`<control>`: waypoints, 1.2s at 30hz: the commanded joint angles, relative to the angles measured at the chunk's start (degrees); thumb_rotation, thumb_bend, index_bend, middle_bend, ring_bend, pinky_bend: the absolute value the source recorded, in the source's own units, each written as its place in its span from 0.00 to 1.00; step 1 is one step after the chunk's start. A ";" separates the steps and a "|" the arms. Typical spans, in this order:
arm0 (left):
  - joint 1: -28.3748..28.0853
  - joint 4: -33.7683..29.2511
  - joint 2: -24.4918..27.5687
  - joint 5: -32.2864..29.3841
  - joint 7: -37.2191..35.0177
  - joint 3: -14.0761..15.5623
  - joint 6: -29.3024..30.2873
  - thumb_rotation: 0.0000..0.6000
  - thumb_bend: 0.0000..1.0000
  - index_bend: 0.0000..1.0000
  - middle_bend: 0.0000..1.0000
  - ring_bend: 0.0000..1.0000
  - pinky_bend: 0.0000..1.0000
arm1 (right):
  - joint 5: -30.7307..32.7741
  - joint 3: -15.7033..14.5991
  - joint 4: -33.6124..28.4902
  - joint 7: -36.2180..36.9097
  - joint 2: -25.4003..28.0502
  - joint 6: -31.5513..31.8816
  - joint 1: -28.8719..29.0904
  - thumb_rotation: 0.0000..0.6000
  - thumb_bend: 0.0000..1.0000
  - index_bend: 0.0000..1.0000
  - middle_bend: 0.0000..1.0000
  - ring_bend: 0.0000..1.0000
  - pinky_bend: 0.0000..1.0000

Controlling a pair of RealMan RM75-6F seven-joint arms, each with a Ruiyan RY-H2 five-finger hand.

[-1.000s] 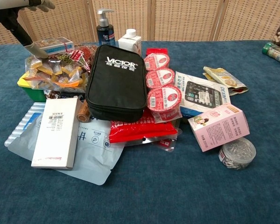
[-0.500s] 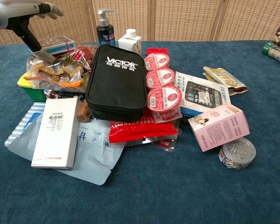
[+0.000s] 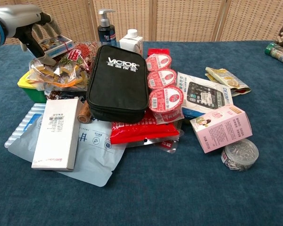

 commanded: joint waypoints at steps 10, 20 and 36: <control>1.17 2.37 -2.16 6.08 -0.40 -0.24 4.98 1.00 0.10 0.77 0.84 0.80 0.88 | -0.20 -0.13 -0.18 0.16 0.09 -0.05 0.00 1.00 0.00 0.00 0.00 0.00 0.00; 3.11 -4.71 2.02 10.07 -1.55 -2.15 7.41 1.00 0.12 0.78 0.84 0.81 0.88 | -0.14 -0.13 -0.19 -0.28 0.04 -0.14 0.06 1.00 0.00 0.00 0.00 0.00 0.00; 4.23 -29.12 14.23 13.36 7.15 -7.52 17.52 1.00 0.11 0.75 0.82 0.80 0.88 | -1.78 -0.58 -0.98 -0.13 0.29 0.69 -0.22 1.00 0.00 0.00 0.00 0.00 0.00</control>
